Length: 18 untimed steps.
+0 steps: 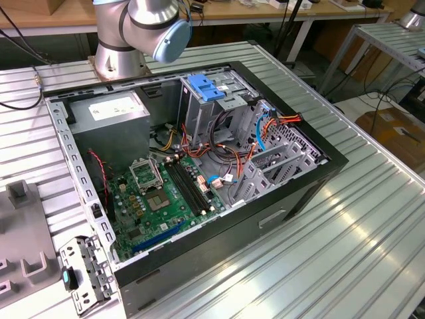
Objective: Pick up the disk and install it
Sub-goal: 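Pick up the disk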
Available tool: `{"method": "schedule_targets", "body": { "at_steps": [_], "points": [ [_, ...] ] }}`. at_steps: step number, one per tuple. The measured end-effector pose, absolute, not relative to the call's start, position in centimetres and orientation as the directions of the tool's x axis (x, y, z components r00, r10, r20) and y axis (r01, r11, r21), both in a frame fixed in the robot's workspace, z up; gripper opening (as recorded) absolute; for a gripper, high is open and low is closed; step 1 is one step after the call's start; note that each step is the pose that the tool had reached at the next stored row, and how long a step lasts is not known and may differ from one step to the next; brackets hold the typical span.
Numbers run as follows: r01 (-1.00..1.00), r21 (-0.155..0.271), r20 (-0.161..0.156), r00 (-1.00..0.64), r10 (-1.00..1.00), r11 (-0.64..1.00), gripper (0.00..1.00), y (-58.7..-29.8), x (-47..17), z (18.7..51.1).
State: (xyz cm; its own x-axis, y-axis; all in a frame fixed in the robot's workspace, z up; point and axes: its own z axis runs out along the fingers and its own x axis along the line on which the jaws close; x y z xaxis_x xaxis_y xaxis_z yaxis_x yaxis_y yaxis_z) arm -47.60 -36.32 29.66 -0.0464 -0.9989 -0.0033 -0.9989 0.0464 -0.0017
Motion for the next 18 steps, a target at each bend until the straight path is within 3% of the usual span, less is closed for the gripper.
{"method": "schedule_targets", "body": {
  "at_steps": [18],
  "points": [
    [-0.999,-0.002,-0.003,-0.046,-0.999,0.046,0.37,-36.32,-47.60,29.59]
  ]
}}
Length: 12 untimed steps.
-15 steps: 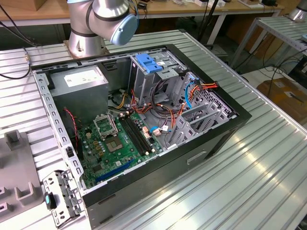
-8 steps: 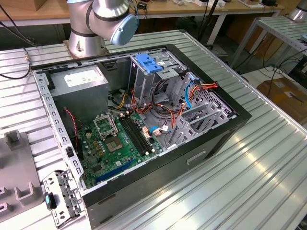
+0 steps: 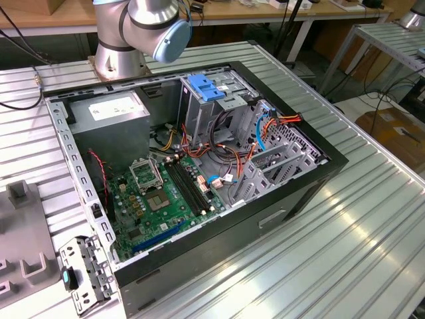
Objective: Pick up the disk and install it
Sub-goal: 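Pick up the disk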
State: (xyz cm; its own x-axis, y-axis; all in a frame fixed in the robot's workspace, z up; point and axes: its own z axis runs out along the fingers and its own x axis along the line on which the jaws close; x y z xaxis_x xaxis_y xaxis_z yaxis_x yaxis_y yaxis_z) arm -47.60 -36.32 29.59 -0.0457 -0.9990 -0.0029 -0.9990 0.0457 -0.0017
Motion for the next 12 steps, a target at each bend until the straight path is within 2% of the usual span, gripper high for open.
{"method": "schedule_targets", "body": {
  "at_steps": [12],
  "points": [
    [-0.999,-0.002,-0.003,-0.046,-0.999,0.046,0.37,-36.31,-47.60,30.30]
  ]
}}
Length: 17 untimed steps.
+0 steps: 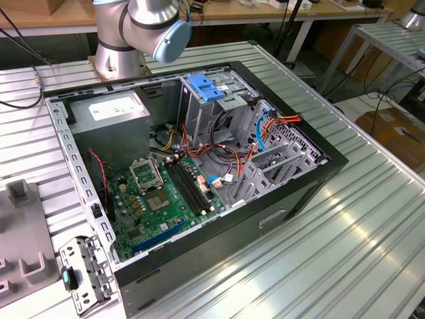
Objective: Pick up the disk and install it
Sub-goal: 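Pick up the disk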
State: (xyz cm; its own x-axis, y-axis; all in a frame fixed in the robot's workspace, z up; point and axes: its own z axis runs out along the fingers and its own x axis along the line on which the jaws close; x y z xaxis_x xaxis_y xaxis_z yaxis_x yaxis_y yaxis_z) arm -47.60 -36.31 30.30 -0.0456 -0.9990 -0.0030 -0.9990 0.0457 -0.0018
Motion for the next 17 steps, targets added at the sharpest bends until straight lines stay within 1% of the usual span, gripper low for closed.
{"method": "schedule_targets", "body": {
  "at_steps": [17],
  "points": [
    [-0.999,-0.002,-0.003,-0.046,-0.999,0.046,0.37,-36.3,-47.6,32.6]
  ]
}}
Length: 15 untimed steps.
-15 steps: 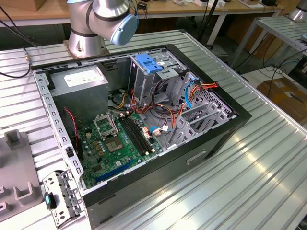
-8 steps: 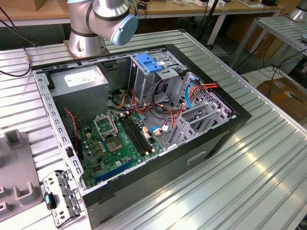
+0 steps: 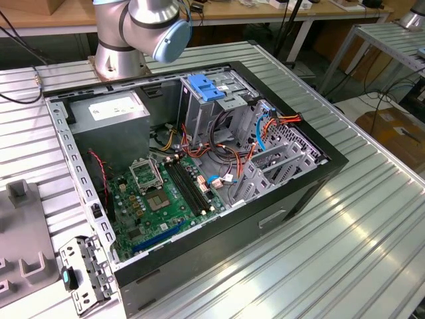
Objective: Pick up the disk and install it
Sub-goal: 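Pick up the disk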
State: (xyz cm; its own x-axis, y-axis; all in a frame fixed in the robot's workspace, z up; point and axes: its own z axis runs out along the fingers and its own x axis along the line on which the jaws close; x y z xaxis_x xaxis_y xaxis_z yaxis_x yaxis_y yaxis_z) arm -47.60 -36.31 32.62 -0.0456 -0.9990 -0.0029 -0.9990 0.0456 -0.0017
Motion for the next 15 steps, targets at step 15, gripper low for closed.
{"method": "schedule_targets", "body": {
  "at_steps": [15],
  "points": [
    [-0.999,-0.002,-0.002,-0.046,-0.999,0.046,0.37,-36.3,-47.6,34.8]
  ]
}}
